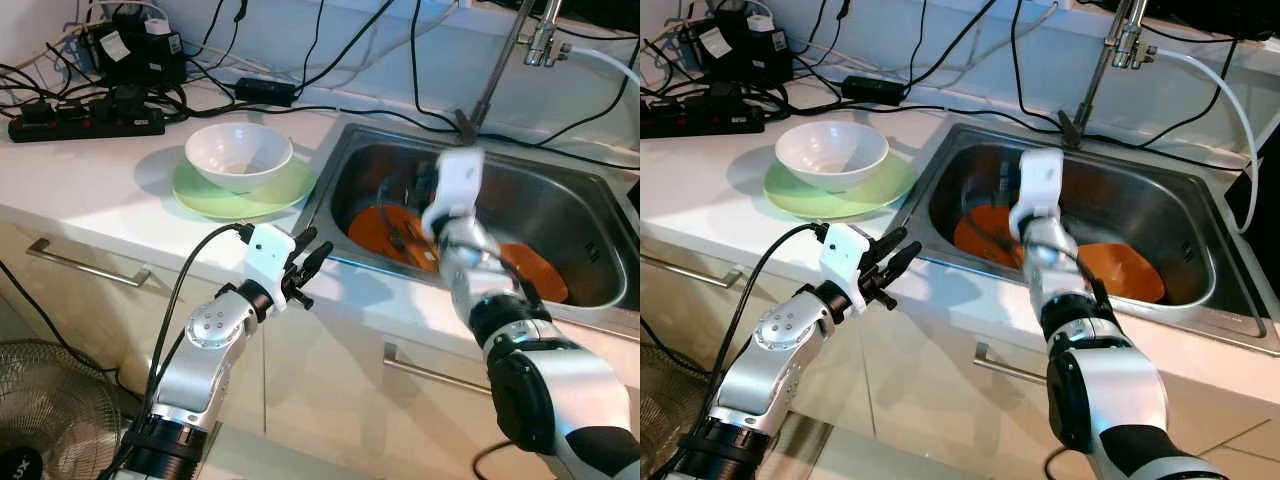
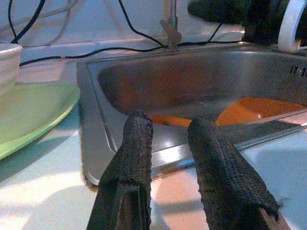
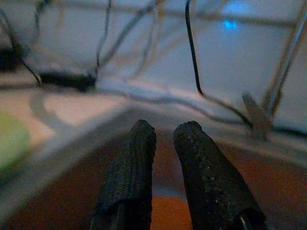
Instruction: Kitchen organization
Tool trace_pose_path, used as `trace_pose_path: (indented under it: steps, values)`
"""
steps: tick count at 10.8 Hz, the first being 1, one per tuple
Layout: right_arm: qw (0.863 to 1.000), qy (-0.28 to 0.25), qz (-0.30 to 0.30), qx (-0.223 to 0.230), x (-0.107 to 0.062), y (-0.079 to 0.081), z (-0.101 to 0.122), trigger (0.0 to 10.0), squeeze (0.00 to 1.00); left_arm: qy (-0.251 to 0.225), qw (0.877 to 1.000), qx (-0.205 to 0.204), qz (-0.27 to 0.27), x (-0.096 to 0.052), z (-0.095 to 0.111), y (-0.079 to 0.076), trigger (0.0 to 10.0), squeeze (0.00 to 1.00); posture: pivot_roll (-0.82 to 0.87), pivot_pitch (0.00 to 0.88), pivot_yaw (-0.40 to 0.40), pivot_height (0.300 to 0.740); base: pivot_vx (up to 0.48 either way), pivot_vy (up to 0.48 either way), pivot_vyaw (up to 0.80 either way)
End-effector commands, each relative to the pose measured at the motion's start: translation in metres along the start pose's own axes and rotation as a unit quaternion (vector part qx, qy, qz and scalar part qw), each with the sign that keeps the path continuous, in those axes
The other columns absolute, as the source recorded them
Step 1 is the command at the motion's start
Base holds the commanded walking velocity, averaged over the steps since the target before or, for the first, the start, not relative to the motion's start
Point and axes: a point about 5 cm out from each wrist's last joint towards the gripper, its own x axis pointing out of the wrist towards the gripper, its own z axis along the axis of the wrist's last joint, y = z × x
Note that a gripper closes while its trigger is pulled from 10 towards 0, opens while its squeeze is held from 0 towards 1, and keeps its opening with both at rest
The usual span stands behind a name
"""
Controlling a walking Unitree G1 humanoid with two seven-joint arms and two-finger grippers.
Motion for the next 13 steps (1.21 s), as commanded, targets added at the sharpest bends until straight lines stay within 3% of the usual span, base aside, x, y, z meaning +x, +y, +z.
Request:
trace_pose_path:
  steps: [1, 3, 6, 9, 12, 13]
  values:
    - [0.999, -0.04, -0.003, 0.014, 0.002, -0.003, 0.012, 10.0, 0.0, 0.005, 1.0, 0.002, 0.005, 0.0, -0.003, -0.002, 10.0, 0.0, 0.26, 0.028, -0.085, 0.74, 0.0, 0.0, 0.0]
    - [0.997, -0.066, -0.006, 0.029, -0.005, -0.003, 0.012, 10.0, 0.0, -0.017, 0.999, 0.021, 0.037, 0.003, 0.008, 0.006, 10.0, 0.0, 0.26, 0.031, -0.082, 0.74, 0.0, 0.0, 0.0]
    - [0.997, -0.053, -0.003, 0.048, -0.026, 0.004, -0.015, 10.0, 0.0, -0.044, 0.994, 0.065, 0.075, 0.004, 0.028, 0.026, 10.0, 0.0, 0.26, 0.029, -0.076, 0.74, 0.0, 0.0, 0.0]
    - [0.997, -0.067, 0.012, 0.037, -0.034, 0.012, -0.017, 10.0, 0.0, -0.049, 0.988, 0.105, 0.099, 0.002, 0.035, 0.04, 10.0, 0.0, 0.25, 0.019, -0.07, 0.74, 0.0, 0.0, 0.0]
    - [0.997, -0.065, 0.018, 0.041, -0.038, 0.019, -0.019, 10.0, 0.0, -0.014, 0.966, 0.237, 0.104, 0.008, 0.056, 0.063, 10.0, 0.0, 0.26, 0.0, -0.063, 0.74, 0.0, 0.0, 0.0]
    - [0.997, -0.064, 0.017, 0.043, -0.038, 0.02, -0.019, 10.0, 0.0, 0.018, 0.954, 0.281, 0.103, 0.007, 0.057, 0.073, 10.0, 0.0, 0.26, 0.0, -0.062, 0.74, 0.0, 0.0, 0.0]
